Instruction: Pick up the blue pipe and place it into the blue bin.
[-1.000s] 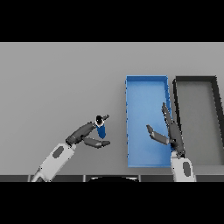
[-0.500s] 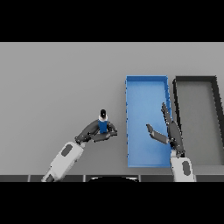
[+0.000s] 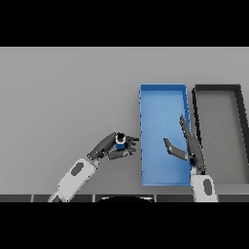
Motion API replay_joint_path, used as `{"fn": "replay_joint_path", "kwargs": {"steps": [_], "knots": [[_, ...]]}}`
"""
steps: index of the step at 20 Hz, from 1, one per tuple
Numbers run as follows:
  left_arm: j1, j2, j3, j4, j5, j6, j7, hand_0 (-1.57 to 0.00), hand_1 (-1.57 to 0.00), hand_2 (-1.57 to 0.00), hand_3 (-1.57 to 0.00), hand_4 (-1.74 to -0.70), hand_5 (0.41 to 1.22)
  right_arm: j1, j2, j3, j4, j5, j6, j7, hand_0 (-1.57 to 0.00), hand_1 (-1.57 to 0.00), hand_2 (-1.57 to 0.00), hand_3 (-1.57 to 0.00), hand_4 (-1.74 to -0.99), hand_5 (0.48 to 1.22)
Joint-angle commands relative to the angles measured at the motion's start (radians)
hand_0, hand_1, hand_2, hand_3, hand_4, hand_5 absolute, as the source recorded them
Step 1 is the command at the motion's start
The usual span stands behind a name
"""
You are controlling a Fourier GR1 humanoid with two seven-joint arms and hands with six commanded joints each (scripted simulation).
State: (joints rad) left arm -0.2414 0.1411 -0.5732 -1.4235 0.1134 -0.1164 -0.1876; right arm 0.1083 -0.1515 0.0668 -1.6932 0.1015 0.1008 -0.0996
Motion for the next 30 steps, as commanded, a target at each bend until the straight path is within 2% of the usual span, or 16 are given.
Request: {"fn": "replay_joint_path", "kwargs": {"steps": [1, 2, 4, 9, 14, 18, 19, 22, 24, 25, 27, 30], "knots": [[-0.008, 0.005, 0.000, -0.030, 0.006, -0.005, -0.008, -1.52, -1.53, -1.53, -1.43, -1.71, 1.204, -0.006, -0.002, -0.001, 0.008, 0.009, -0.006, 0.003, 0.00, 0.00, 0.00, 0.00, -1.239, 0.629], [-0.017, 0.010, -0.001, -0.058, 0.016, -0.013, -0.006, -1.53, -1.54, -1.54, -1.44, -1.72, 1.207, 0.002, -0.009, -0.003, 0.003, 0.013, -0.006, -0.009, 0.00, 0.00, 0.00, 0.00, -1.228, 0.629], [-0.046, 0.010, -0.002, -0.100, 0.032, -0.018, 0.051, -1.55, -1.55, -1.55, -1.44, -1.72, 1.212, -0.009, -0.007, -0.004, 0.008, 0.013, -0.007, -0.011, 0.00, 0.00, 0.00, 0.00, -1.219, 0.634], [-0.074, 0.016, -0.016, -0.144, 0.047, -0.036, 0.127, -1.56, -1.56, -1.56, -1.44, -1.73, 1.218, 0.015, -0.014, -0.004, -0.009, 0.018, -0.007, -0.032, 0.00, 0.00, 0.00, 0.00, -1.195, 0.635], [-0.069, 0.012, -0.026, -0.142, 0.045, -0.046, 0.144, -1.57, -1.57, -1.57, -1.44, -1.73, 1.219, -0.009, -0.013, -0.004, 0.010, 0.008, 0.005, -0.017, 0.00, 0.00, 0.00, 0.00, -1.174, 0.629], [-0.063, 0.021, -0.023, -0.145, 0.043, -0.048, 0.147, -1.57, -1.57, -1.57, -1.44, -1.73, 1.220, -0.024, -0.023, -0.011, 0.020, 0.001, 0.013, -0.025, 0.00, 0.00, 0.00, 0.00, -1.209, 0.623], [-0.067, 0.017, -0.024, -0.144, 0.036, -0.044, 0.151, -1.57, -1.57, -1.57, -1.44, -1.73, 1.220, -0.039, -0.023, -0.013, 0.038, 0.000, 0.014, -0.012, 0.00, 0.00, 0.00, 0.00, -1.207, 0.619], [-0.058, 0.022, -0.027, -0.145, 0.030, -0.045, 0.148, -1.57, -1.57, -1.57, -1.44, -1.73, 1.221, -0.033, -0.020, -0.014, 0.001, -0.053, 0.051, -0.058, 0.00, 0.00, 0.00, 0.00, -1.195, 0.610], [-0.063, 0.023, -0.023, -0.153, 0.039, -0.050, 0.147, -1.57, -1.57, -1.57, -1.44, -1.73, 1.221, -0.057, -0.056, -0.026, -0.045, -0.177, 0.146, -0.013, 0.00, 0.00, 0.00, 0.00, -1.199, 0.593], [-0.067, 0.017, -0.022, -0.144, 0.037, -0.048, 0.142, -1.57, -1.57, -1.57, -1.44, -1.73, 1.221, -0.064, -0.086, -0.031, -0.085, -0.230, 0.181, 0.029, 0.00, 0.00, 0.00, 0.00, -1.203, 0.573], [-0.064, 0.026, -0.021, -0.146, 0.034, -0.052, 0.147, -1.57, -1.57, -1.57, -1.44, -1.73, 1.221, -0.103, -0.131, -0.006, -0.144, -0.299, 0.248, 0.101, 0.00, 0.00, 0.00, 0.00, -1.232, 0.550], [-0.075, 0.014, -0.021, -0.133, 0.029, -0.049, 0.153, -1.57, -1.57, -1.57, -1.44, -1.73, 1.221, -0.162, -0.202, 0.029, -0.231, -0.364, 0.319, 0.181, 0.00, 0.00, 0.00, 0.00, -1.274, 0.518]]}}
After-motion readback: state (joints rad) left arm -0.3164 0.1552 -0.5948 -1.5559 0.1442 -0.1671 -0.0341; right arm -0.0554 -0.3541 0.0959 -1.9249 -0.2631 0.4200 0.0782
